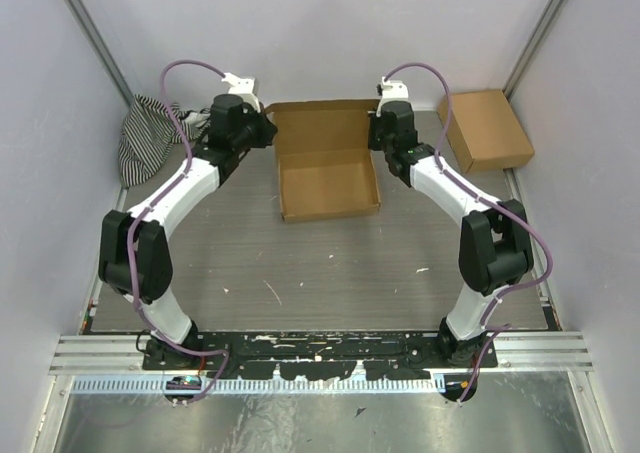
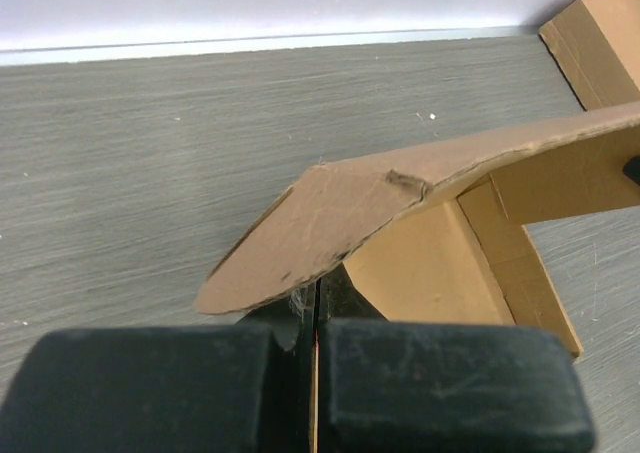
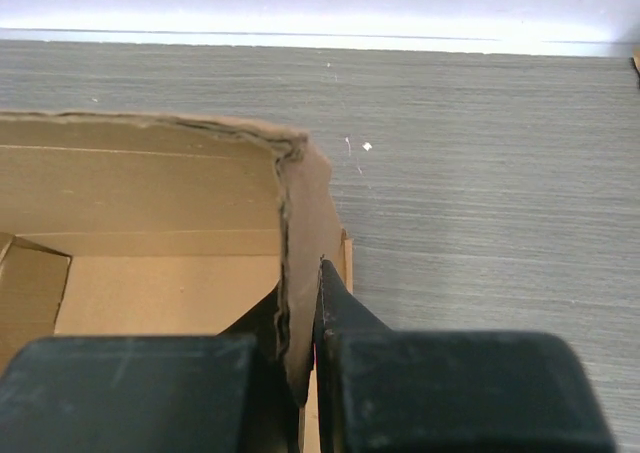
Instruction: Fold the paper box
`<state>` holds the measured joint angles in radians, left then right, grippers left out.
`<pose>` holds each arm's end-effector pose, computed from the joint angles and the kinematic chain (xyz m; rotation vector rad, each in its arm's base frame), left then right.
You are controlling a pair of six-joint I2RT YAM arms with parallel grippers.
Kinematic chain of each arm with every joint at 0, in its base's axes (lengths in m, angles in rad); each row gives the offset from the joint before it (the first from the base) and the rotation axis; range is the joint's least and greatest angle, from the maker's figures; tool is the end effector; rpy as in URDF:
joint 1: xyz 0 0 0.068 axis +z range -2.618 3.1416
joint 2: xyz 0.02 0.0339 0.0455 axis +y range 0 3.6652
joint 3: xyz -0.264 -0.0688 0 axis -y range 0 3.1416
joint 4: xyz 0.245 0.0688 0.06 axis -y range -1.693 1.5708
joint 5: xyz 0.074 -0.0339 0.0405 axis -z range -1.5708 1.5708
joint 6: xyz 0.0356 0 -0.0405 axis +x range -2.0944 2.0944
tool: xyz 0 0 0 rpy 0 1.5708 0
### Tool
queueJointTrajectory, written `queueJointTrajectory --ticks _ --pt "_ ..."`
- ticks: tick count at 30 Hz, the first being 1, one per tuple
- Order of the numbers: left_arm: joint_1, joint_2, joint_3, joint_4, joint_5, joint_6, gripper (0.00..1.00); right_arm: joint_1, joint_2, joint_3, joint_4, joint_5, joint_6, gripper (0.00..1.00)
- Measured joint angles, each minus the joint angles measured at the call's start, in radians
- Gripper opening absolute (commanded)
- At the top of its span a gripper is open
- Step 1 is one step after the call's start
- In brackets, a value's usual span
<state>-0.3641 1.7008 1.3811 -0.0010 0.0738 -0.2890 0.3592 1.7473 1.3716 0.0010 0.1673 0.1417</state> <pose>0.3818 -0.1483 0.3207 0.1234 1.9196 -0.5123 0.3932 0.1413 0.2994 -0.1004 1.9412 0.1700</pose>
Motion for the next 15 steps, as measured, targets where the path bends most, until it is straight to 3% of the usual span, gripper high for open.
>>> queueJointTrajectory --ticks 15 --pt "-0.01 0.005 -0.088 0.086 -0.009 -0.106 0.0 0.063 -0.098 -0.187 0.122 0.116 -0.039 0.02"
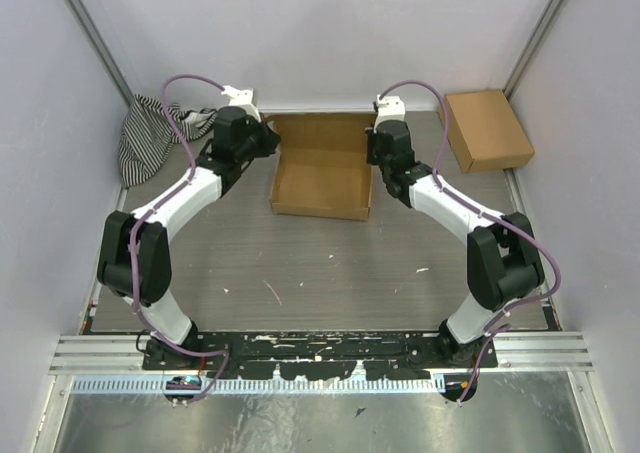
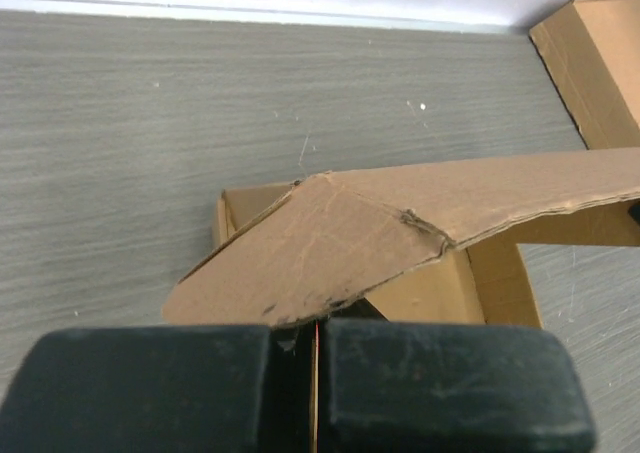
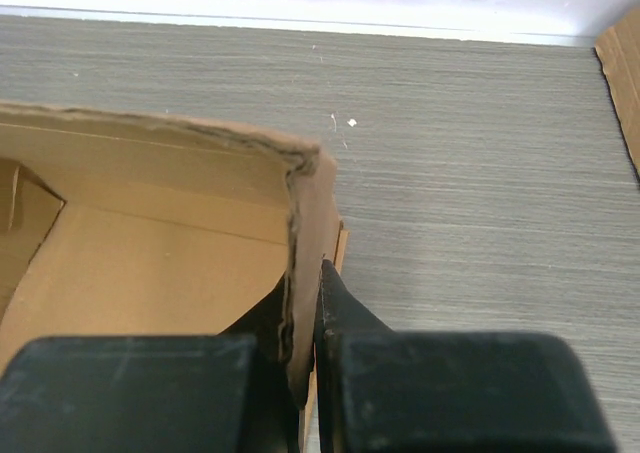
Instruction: Fold the paper box
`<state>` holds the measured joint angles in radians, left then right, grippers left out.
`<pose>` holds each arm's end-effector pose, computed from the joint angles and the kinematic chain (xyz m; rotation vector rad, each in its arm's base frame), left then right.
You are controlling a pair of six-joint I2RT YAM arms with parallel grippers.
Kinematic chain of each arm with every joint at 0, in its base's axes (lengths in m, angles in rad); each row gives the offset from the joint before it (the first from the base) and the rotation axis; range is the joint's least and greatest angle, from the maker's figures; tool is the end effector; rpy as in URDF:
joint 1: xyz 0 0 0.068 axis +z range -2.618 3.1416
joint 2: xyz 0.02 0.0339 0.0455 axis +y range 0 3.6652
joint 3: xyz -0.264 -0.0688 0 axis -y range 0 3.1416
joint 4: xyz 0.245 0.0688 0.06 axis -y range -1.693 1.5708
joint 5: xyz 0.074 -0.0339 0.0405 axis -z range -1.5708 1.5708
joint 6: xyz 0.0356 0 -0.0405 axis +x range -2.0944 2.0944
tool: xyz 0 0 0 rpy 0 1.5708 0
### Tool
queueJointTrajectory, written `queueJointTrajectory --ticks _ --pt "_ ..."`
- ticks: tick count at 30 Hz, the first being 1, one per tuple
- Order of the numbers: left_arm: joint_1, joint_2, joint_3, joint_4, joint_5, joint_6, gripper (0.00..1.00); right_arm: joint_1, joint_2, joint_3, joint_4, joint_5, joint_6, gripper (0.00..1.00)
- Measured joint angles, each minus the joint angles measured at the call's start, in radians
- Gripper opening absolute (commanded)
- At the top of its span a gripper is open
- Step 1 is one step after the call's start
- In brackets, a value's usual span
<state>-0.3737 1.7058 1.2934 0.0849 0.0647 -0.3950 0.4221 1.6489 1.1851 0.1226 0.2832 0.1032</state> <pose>0.3788 -0.1510 0.2966 0.0243 1.9402 -0.5793 0.3585 0.1501 0.2846 -0.1122 1.8955 0.0863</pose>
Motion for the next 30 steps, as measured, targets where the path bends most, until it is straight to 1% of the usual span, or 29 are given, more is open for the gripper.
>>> queueJointTrajectory --ticks 3,7,9,10,11,12,14,16,23,26,30 --pt "-0.015 -0.028 -0.058 0.011 -0.015 0.002 0.0 0.009 -0.025 -0.039 0.006 0.006 -0.003 0.02" --pt "-0.028 -0.074 -0.124 0.015 -0.031 0.006 0.02 0.019 -0.053 -0.079 0.006 0.014 -0.002 0.05" --pt "-0.034 -0.105 -0.164 0.014 -0.039 0.008 0.07 0.024 -0.072 -0.105 0.006 0.012 0.003 0.07" --pt "-0.038 -0.122 -0.183 0.014 -0.042 0.01 0.11 0.026 -0.083 -0.12 0.004 0.011 0.006 0.08" --pt "-0.042 -0.141 -0.202 0.011 -0.047 0.012 0.18 0.028 -0.092 -0.133 0.002 0.009 0.009 0.1" --pt "-0.047 -0.163 -0.222 0.002 -0.053 0.013 0.28 0.031 -0.103 -0.147 -0.002 0.002 0.012 0.12" --pt "-0.055 -0.198 -0.247 -0.023 -0.06 0.021 0.4 0.039 -0.129 -0.174 -0.023 -0.02 0.024 0.2" --pt "-0.063 -0.232 -0.267 -0.047 -0.066 0.021 0.54 0.047 -0.154 -0.201 -0.042 -0.045 0.037 0.25" --pt "-0.097 -0.34 -0.346 -0.14 -0.1 0.017 0.67 0.061 -0.27 -0.354 -0.105 -0.137 0.103 0.39" --pt "-0.11 -0.401 -0.408 -0.177 -0.109 0.006 0.68 0.061 -0.344 -0.428 -0.133 -0.171 0.134 0.41" --pt "-0.131 -0.565 -0.515 -0.242 -0.121 -0.026 0.7 0.061 -0.475 -0.501 -0.191 -0.219 0.171 0.44"
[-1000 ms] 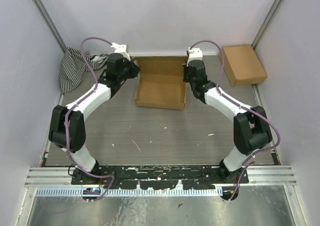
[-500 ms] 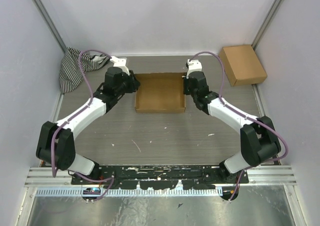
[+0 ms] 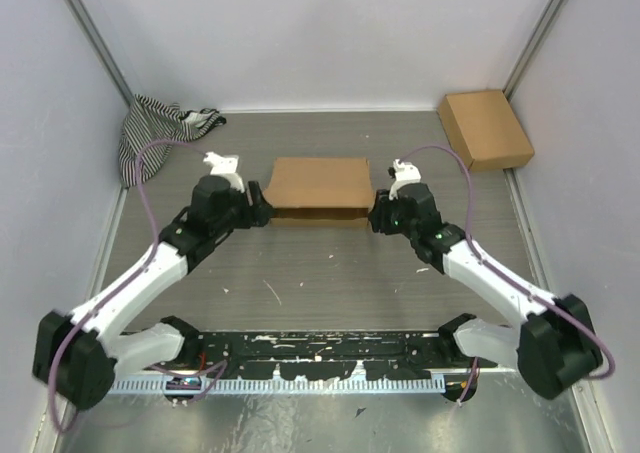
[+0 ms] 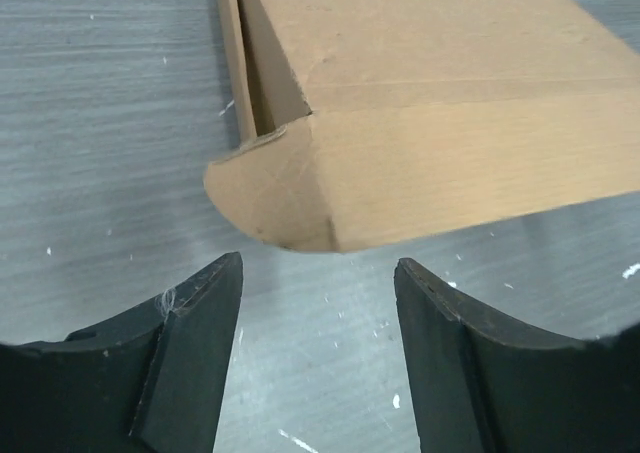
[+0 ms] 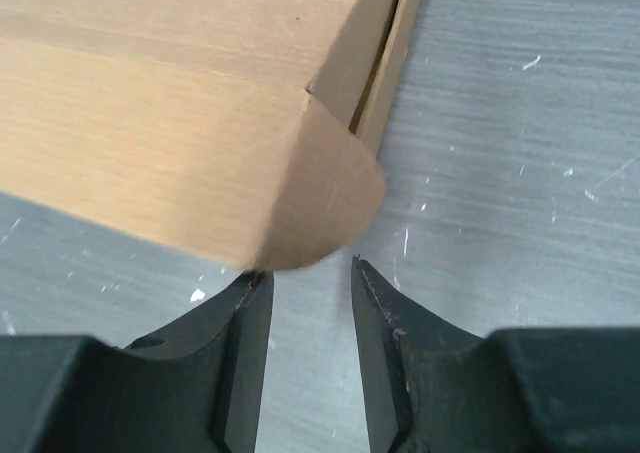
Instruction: Fold the paper box
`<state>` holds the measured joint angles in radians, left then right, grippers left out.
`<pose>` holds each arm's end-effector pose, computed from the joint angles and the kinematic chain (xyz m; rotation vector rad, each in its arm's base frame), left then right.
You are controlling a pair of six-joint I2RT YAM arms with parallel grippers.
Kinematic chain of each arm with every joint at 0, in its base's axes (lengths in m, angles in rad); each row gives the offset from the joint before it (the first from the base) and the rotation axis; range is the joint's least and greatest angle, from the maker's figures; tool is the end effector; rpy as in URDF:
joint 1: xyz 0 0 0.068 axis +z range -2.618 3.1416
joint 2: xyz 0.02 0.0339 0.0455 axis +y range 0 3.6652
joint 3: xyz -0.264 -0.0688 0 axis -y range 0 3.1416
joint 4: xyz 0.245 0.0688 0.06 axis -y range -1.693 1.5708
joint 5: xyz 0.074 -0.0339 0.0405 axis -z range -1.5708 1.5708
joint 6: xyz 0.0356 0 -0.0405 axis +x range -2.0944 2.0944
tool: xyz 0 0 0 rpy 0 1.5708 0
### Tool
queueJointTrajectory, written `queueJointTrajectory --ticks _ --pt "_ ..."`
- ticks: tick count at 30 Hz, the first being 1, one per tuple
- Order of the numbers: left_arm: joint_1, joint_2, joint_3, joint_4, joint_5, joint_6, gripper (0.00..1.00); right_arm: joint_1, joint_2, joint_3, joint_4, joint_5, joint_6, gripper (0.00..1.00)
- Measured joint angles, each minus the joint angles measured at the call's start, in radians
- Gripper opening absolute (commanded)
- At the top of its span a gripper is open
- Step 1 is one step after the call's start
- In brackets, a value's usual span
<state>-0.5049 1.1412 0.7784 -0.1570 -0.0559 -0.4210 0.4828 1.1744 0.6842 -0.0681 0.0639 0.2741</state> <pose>0.2246 -0.1218 0.2682 0.0548 2.1286 -0.4981 0.2272 0.1165 0.2366 -0.1861 2.1433 0.3768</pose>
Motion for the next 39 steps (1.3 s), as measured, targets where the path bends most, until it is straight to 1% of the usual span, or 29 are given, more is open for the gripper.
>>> queueJointTrajectory --ticks 2,5,6,7,8,10,12,14,18,22,27,31,34,35,39 --pt "-0.007 -0.105 -0.051 -0.021 -0.008 -0.021 0.74 0.0 -0.084 -0.028 -0.045 -0.021 0.018 0.48" --pt "-0.011 -0.27 -0.134 -0.035 -0.024 -0.056 0.76 0.001 -0.218 -0.053 -0.118 -0.032 0.055 0.53" --pt "-0.011 -0.322 -0.161 -0.034 -0.031 -0.064 0.77 0.001 -0.23 -0.055 -0.124 -0.032 0.058 0.58" --pt "-0.011 -0.354 -0.181 -0.03 -0.037 -0.07 0.78 0.001 -0.254 -0.056 -0.138 -0.032 0.069 0.67" --pt "-0.011 -0.38 -0.199 -0.026 -0.044 -0.076 0.79 0.001 -0.278 -0.057 -0.154 -0.029 0.081 0.72" --pt "-0.011 -0.387 -0.212 -0.018 -0.056 -0.079 0.8 0.001 -0.281 -0.054 -0.164 -0.019 0.1 0.74" --pt "-0.011 -0.333 -0.204 0.002 -0.066 -0.074 0.8 0.0 -0.224 -0.029 -0.18 -0.006 0.107 0.74" --pt "-0.011 -0.244 -0.176 0.013 -0.074 -0.063 0.81 -0.007 -0.127 0.025 -0.192 0.0 0.108 0.75" --pt "-0.011 -0.014 -0.081 0.058 -0.085 -0.031 0.81 -0.045 0.138 0.15 -0.16 -0.011 0.109 0.75" --pt "-0.01 0.199 0.011 0.129 -0.108 0.001 0.81 -0.098 0.301 0.221 -0.123 -0.038 0.117 0.73" --pt "-0.005 0.377 0.074 0.189 -0.128 0.029 0.81 -0.133 0.429 0.296 -0.09 -0.047 0.111 0.69" --pt "-0.002 0.478 0.127 0.206 -0.129 0.036 0.79 -0.145 0.499 0.355 -0.076 -0.075 0.093 0.63" --pt "0.0 0.499 0.141 0.219 -0.123 0.035 0.77 -0.149 0.553 0.402 -0.063 -0.122 0.084 0.57" --pt "0.001 0.504 0.156 0.22 -0.117 0.035 0.76 -0.15 0.605 0.445 -0.047 -0.185 0.076 0.54" --pt "0.006 0.51 0.177 0.216 -0.098 0.035 0.75 -0.151 0.647 0.496 -0.047 -0.232 0.076 0.52"
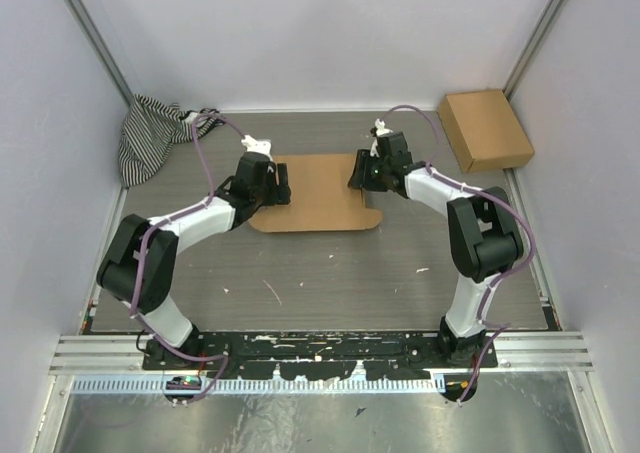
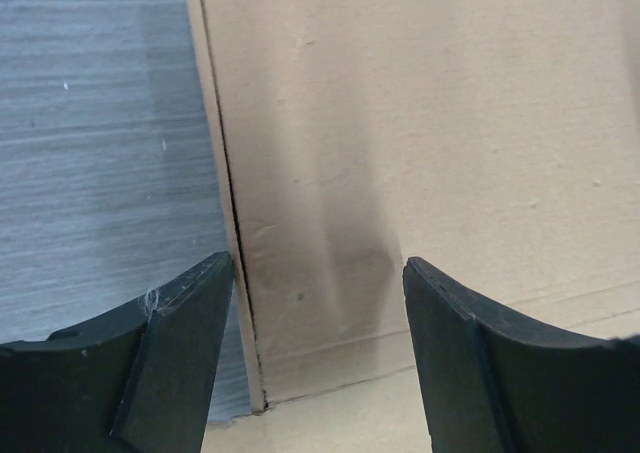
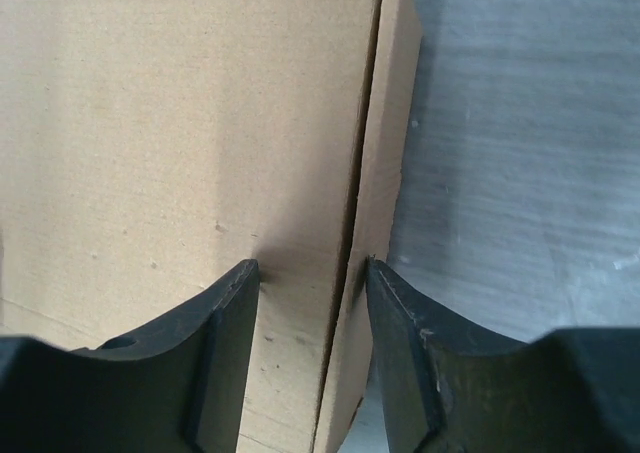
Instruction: Fold the paper box
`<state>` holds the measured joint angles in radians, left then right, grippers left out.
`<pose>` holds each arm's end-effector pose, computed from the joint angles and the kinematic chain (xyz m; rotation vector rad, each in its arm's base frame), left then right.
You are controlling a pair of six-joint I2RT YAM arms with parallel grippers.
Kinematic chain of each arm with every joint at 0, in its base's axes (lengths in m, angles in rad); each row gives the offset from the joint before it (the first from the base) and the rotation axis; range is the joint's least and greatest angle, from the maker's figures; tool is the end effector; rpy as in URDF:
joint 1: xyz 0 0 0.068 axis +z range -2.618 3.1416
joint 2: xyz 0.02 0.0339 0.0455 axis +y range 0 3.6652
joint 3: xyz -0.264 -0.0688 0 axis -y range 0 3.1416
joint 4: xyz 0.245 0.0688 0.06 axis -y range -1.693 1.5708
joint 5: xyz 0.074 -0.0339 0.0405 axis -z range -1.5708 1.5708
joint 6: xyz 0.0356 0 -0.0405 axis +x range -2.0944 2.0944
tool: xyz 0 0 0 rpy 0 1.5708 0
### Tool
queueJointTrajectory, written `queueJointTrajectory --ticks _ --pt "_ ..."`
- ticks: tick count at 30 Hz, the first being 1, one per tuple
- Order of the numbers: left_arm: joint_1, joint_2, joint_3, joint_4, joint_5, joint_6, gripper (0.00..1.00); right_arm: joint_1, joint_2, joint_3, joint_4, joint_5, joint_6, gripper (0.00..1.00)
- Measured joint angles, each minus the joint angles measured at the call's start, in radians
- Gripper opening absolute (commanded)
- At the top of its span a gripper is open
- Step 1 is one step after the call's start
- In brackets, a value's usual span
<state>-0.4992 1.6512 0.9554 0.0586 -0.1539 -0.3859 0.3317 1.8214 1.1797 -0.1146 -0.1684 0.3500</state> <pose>0.3147 -0.1654 0.2007 0.0395 2.2179 -0.3239 0.3734 0.1349 0.1958 -0.0647 2.3751 0.5313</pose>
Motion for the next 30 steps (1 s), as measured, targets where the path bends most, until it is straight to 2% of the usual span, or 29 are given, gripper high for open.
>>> queueJointTrajectory --ticks 4,8,16,19,23,26,30 --pt "0.013 0.035 0.057 -0.014 0.015 0.002 0.74 -0.002 0.059 0.074 -0.008 -0.017 0.0 0.51" --pt "0.037 0.075 0.103 -0.021 0.03 -0.001 0.79 -0.006 0.097 0.14 -0.043 -0.01 -0.003 0.54" --pt "0.081 0.002 0.096 -0.087 0.027 -0.008 0.83 -0.029 0.052 0.139 -0.089 0.02 -0.003 0.7" --pt "0.094 -0.109 0.05 -0.102 0.022 -0.008 0.83 -0.037 -0.064 0.056 -0.089 0.025 -0.003 0.74" --pt "0.095 -0.234 -0.065 -0.06 0.049 -0.015 0.82 -0.041 -0.24 -0.097 -0.066 0.016 -0.003 0.73" --pt "0.094 -0.243 -0.137 -0.04 0.078 -0.023 0.81 -0.031 -0.312 -0.194 -0.046 0.008 -0.003 0.71" --pt "0.094 -0.21 -0.159 -0.045 0.107 -0.028 0.81 -0.01 -0.314 -0.273 -0.036 0.002 -0.003 0.69"
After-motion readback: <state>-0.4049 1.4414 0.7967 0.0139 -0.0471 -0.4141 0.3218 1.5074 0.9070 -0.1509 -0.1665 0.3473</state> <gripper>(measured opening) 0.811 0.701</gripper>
